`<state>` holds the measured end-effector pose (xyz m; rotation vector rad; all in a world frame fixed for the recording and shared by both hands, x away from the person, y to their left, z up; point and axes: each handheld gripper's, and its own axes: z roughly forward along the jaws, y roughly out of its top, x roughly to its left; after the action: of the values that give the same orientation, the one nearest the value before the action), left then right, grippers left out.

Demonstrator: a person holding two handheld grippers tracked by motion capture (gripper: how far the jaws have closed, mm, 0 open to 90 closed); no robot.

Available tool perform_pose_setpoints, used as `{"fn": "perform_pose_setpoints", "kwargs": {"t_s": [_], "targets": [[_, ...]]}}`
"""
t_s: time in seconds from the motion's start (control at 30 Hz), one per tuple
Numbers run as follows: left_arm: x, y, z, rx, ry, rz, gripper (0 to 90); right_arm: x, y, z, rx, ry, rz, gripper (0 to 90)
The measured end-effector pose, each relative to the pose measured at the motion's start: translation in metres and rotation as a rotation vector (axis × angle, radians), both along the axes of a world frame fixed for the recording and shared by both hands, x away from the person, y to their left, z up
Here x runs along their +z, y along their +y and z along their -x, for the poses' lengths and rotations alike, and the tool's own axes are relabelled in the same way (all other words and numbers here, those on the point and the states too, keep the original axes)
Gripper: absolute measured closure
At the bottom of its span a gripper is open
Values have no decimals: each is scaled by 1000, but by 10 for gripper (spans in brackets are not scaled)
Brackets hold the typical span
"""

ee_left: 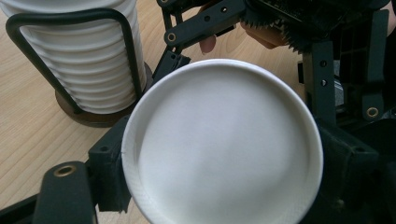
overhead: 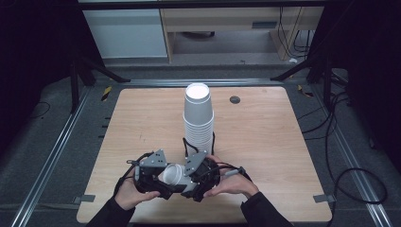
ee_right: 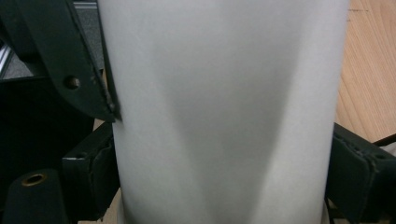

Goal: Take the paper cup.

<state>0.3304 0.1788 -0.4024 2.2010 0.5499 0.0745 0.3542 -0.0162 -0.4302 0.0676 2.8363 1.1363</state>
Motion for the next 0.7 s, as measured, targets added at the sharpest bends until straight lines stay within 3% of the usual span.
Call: {"fn": "perform_pose_setpoints", "kwargs": {"t_s": [0.43, 0.7], "targets": [[4, 4, 0, 13, -17, 14, 204, 5, -1, -2, -36, 23, -29, 63], [5, 10, -1, 29, -34, 13, 207, 16, -12, -4, -67, 6, -69, 59]]}}
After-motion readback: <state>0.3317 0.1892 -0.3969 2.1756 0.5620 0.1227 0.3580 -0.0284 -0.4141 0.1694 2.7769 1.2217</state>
